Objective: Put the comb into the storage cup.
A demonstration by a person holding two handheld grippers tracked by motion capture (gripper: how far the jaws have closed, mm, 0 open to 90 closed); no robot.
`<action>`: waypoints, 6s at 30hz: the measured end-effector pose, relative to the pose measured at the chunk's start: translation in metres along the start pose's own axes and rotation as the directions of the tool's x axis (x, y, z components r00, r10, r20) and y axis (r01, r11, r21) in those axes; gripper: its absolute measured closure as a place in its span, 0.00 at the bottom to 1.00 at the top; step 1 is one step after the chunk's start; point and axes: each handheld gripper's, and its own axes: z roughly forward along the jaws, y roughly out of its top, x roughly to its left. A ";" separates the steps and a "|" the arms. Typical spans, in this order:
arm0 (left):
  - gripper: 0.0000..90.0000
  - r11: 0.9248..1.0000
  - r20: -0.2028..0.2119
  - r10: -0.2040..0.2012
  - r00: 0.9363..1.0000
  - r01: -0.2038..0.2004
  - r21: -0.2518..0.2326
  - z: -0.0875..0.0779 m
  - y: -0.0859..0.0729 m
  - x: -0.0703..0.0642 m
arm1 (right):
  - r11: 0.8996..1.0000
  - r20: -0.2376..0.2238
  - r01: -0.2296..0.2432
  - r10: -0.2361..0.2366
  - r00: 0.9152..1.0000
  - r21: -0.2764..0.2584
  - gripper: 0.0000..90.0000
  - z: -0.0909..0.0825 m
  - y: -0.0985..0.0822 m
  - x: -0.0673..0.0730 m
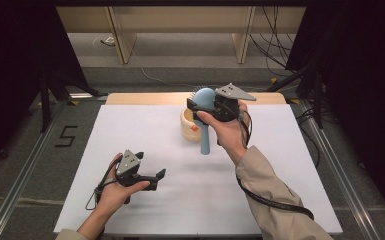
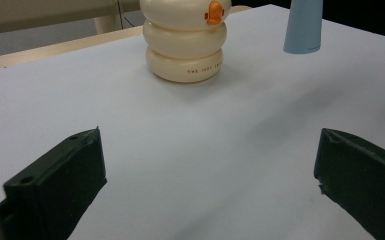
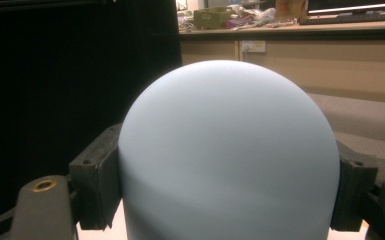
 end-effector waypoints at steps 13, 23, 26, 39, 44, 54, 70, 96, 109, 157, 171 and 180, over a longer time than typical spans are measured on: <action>0.00 1.000 -0.002 -0.002 1.000 0.002 -0.002 0.000 0.000 0.000 | 1.000 0.012 0.002 -0.002 1.000 -0.028 0.24 0.000 0.006 -0.002; 0.00 1.000 -0.002 -0.005 1.000 0.005 -0.004 0.000 0.000 0.000 | 0.999 0.017 0.000 0.000 1.000 -0.053 0.24 0.000 0.009 -0.004; 0.00 1.000 -0.003 -0.005 1.000 0.005 -0.004 0.000 0.000 0.000 | 0.998 0.018 0.001 0.000 1.000 -0.061 0.24 0.000 0.010 -0.005; 0.00 1.000 -0.003 -0.008 1.000 0.008 -0.008 0.000 0.001 0.000 | 0.996 0.025 -0.003 0.005 1.000 -0.084 0.24 0.000 0.014 -0.008; 0.00 1.000 -0.004 -0.009 1.000 0.009 -0.009 0.000 0.001 0.000 | 0.995 0.030 0.001 0.001 1.000 -0.097 0.24 0.000 0.016 -0.008; 0.00 1.000 -0.005 -0.010 1.000 0.010 -0.010 0.000 0.001 0.000 | 0.995 0.038 -0.002 0.006 0.999 -0.104 0.24 0.002 0.017 -0.010; 0.00 1.000 -0.005 -0.010 1.000 0.010 -0.010 0.000 0.001 0.000 | 0.993 0.045 -0.001 0.006 0.999 -0.122 0.24 0.004 0.021 -0.013; 0.00 1.000 -0.003 -0.007 1.000 0.007 -0.008 0.001 0.001 0.000 | 0.991 0.050 -0.001 0.007 0.999 -0.132 0.24 0.008 0.025 -0.014; 0.00 1.000 -0.003 -0.009 1.000 0.009 -0.009 0.001 0.001 -0.001 | 0.990 0.053 -0.005 0.013 0.998 -0.143 0.24 0.009 0.029 -0.016; 0.00 1.000 -0.001 -0.008 1.000 0.008 -0.009 0.002 0.001 -0.001 | 0.986 0.066 -0.018 0.029 0.997 -0.165 0.24 0.015 0.034 -0.020; 0.00 1.000 -0.003 -0.010 1.000 0.010 -0.010 0.002 0.001 0.000 | 0.983 0.074 -0.008 0.022 0.997 -0.183 0.24 0.016 0.038 -0.020; 0.00 1.000 -0.002 -0.010 1.000 0.010 -0.008 0.002 0.001 -0.001 | 0.981 0.075 -0.005 0.020 0.997 -0.193 0.24 0.018 0.038 -0.021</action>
